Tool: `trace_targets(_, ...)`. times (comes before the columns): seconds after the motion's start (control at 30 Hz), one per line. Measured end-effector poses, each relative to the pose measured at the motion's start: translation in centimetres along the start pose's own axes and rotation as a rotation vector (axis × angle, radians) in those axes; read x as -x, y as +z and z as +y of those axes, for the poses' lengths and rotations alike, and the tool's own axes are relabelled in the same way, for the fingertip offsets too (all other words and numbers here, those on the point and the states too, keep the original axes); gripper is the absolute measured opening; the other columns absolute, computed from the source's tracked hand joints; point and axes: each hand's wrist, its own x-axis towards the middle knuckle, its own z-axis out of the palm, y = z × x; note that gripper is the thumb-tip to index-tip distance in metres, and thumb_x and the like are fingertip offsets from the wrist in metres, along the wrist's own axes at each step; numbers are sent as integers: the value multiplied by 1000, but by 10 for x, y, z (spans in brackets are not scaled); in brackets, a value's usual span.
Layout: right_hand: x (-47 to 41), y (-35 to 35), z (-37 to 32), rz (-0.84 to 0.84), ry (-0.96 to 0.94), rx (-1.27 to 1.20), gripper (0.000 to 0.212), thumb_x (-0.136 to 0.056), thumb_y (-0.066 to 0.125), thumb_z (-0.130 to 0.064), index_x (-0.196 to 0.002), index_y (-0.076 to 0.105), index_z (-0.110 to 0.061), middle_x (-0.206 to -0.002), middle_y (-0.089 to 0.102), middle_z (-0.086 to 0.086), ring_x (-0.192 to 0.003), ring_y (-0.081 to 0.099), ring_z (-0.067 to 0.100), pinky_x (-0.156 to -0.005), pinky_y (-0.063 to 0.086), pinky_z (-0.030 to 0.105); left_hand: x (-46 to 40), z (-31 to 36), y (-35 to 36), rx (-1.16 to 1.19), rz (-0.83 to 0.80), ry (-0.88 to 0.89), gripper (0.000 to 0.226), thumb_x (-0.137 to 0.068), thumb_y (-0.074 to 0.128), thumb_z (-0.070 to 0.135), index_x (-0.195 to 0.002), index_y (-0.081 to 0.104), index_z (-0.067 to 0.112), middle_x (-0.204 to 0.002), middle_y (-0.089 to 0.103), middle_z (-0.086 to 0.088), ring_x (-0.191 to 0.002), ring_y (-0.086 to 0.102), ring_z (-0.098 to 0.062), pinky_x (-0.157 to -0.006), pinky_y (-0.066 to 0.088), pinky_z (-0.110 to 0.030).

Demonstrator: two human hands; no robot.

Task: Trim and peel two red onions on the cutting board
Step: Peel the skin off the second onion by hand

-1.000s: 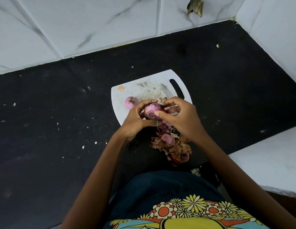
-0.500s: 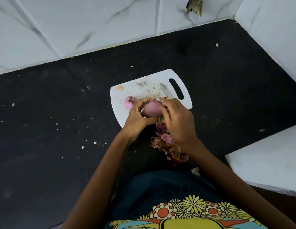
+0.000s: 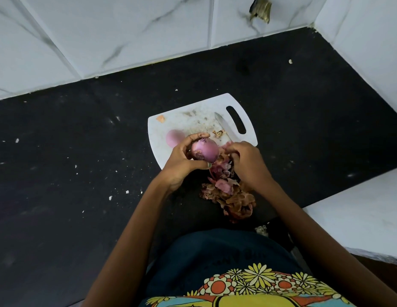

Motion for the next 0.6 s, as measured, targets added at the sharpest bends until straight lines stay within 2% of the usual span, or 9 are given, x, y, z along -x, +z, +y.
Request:
trace_targets(0.07,2,-8,-6,-8,-23,-83,26,-91,52,-2,-111,68,-5,-114,62,13,-109,58,21,-96,44,24,0,0,1,-31,3,7,72,-64,70,-24,-116,60,24,-120,57,5,-109,61,-16,-80,55,-26)
trace_targets(0.13,3,-16,-16,-27,-5,-273,23,-91,56,-9,-110,69,-10,-111,65,3,-99,61,6,-88,45,12,0,-1,1,-75,-1,19,71,-63,71,-23,-116,60,23,-121,58,3,-107,62,-16,-79,55,-25)
trace_targets(0.2,3,-20,-25,-79,-17,-373,23,-88,66,-23,-109,69,-15,-105,68,-6,-90,63,-1,-81,49,12,0,-2,1,-105,-13,30,71,-61,71,-23,-117,60,20,-123,59,-3,-105,63,-17,-77,55,-26)
trace_targets(0.27,3,-19,-29,-63,-55,-322,32,-81,74,-26,-109,69,-14,-100,69,-6,-85,65,1,-77,52,12,-1,-1,1,-133,-21,43,71,-60,72,-22,-117,60,20,-121,62,-6,-105,64,-19,-77,55,-26)
trace_targets(0.33,4,-18,-33,-9,-78,-276,34,-76,77,-22,-107,70,-10,-97,71,-2,-82,66,2,-75,53,11,0,1,3,-171,-22,60,71,-59,72,-22,-112,62,26,-117,63,-2,-103,64,-13,-76,54,-22)
trace_targets(0.43,5,-15,-34,23,-121,-224,30,-72,78,-20,-99,73,-8,-89,73,-1,-77,67,5,-74,55,18,1,3,3,-203,-24,72,71,-58,71,-23,-107,62,27,-114,63,4,-99,63,-5,-74,51,-18)
trace_targets(0.6,2,-22,-29,78,-116,-258,15,-76,70,-5,-90,76,-7,-80,74,3,-64,62,-2,-65,49,7,2,0,0,-163,-42,57,72,-58,72,-24,-107,63,28,-125,59,-7,-109,61,-20,-75,54,-22)
